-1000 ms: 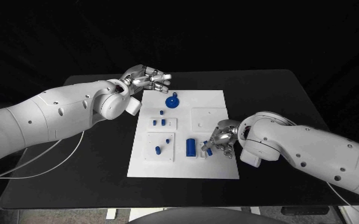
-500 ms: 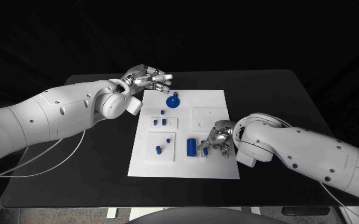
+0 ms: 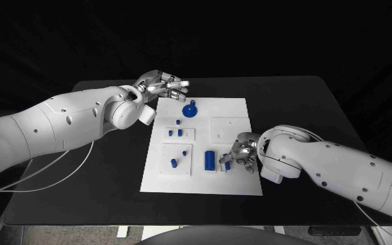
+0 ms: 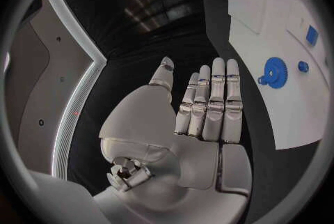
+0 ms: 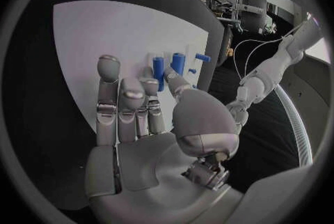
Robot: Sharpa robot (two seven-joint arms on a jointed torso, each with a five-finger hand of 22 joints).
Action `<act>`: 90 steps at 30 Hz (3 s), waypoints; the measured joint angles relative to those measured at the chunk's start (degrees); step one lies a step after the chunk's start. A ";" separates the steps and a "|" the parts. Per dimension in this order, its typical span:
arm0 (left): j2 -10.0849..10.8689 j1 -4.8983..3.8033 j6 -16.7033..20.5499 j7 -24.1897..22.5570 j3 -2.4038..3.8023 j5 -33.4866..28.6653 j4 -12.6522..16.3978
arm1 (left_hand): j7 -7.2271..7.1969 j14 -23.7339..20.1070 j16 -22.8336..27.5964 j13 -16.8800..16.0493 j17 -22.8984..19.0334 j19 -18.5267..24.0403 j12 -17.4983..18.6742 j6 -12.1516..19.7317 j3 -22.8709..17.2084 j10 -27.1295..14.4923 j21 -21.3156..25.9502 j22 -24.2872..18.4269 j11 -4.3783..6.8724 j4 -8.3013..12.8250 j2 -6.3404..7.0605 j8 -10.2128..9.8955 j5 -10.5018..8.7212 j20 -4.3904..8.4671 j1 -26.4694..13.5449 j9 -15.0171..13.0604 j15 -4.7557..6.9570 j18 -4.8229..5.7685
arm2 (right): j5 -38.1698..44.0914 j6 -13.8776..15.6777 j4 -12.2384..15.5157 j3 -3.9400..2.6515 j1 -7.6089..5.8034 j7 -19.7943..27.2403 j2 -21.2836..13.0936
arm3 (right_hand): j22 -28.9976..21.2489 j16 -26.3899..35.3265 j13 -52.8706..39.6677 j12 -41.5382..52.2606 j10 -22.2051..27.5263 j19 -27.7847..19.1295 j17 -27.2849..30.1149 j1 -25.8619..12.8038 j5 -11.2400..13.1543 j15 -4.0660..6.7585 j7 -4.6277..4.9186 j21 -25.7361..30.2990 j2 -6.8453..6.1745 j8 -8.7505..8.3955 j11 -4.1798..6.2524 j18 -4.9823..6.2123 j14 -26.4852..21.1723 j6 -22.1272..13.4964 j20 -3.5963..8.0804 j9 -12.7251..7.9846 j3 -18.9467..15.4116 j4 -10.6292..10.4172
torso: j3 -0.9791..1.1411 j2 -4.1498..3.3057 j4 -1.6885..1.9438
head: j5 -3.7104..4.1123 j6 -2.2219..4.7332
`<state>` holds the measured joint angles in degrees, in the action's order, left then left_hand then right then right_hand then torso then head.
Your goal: Assemble the parts on the task board
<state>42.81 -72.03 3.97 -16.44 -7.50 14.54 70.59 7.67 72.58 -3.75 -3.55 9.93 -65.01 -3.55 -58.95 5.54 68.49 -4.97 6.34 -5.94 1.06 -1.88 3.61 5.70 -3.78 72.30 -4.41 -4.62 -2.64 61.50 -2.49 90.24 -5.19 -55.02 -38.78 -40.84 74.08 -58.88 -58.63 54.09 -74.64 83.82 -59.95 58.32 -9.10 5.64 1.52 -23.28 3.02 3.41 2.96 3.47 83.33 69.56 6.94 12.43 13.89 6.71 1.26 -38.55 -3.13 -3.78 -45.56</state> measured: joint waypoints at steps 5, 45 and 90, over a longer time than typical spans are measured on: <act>0.06 0.00 -0.04 0.08 0.00 0.01 0.03 | 0.00 0.00 0.00 0.00 0.00 0.00 0.00 0.00 0.00 0.00 0.00 0.00 0.00 0.00 0.00 0.00 0.00 0.00 0.00 0.00 0.00 0.00 | 0.38 -0.01 0.74 0.04 0.06 -0.19 -0.28 | 0.00 0.00 0.00 0.00 0.00 0.00 -0.08 -0.26 0.23 0.00 0.18 0.00 -0.14 0.00 0.00 0.00 0.00 0.18 0.00 0.26 -0.06 -0.06 | 0.03 0.00 0.00 | -0.04 0.01; 0.16 0.00 -0.62 0.57 -0.02 0.24 0.09 | 0.00 0.00 0.00 0.03 0.00 0.00 0.00 0.00 0.00 0.00 0.00 -0.03 0.00 0.00 -0.23 0.00 0.00 0.00 0.23 0.00 0.00 0.00 | -0.79 -1.47 -0.65 -0.21 0.35 -0.39 0.50 | 0.06 -0.01 0.00 0.00 0.00 0.00 -0.32 -0.03 0.23 -0.01 -0.05 -0.66 0.08 0.06 -0.01 0.00 -0.01 0.73 0.00 0.42 0.35 0.35 | 0.00 -0.03 0.05 | -0.46 -0.37; 0.17 0.00 -0.84 0.76 -0.03 0.42 0.10 | 0.00 0.00 0.00 0.01 0.00 0.00 0.00 0.00 0.00 0.00 0.00 -0.01 0.00 0.00 -0.23 0.00 0.00 0.00 0.23 0.00 0.00 0.00 | -0.78 -1.09 -1.03 -0.10 0.54 -0.38 1.13 | -0.04 0.44 0.00 -0.22 0.11 0.00 -0.17 -0.38 0.46 -0.02 0.56 -0.40 -1.83 0.59 -0.32 0.00 -0.02 0.26 0.00 -0.44 -9.70 -4.49 | 0.03 0.00 -0.02 | -1.31 -0.59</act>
<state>42.98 -72.03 3.13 -15.68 -7.53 14.96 70.69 7.67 72.58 -3.75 -3.54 9.93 -65.01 -3.55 -58.95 5.54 68.49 -4.97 6.33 -5.94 1.06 -2.11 3.61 5.70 -3.78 72.53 -4.41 -4.62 -2.64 60.72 -3.58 89.21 -5.29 -54.49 -39.16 -39.71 74.04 -58.45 -58.63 53.87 -74.53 83.82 -60.12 57.94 -8.64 5.62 2.08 -23.68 1.20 4.00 2.65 3.46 83.32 69.82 6.94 11.99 4.19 2.22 1.30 -38.55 -3.15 -5.09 -46.15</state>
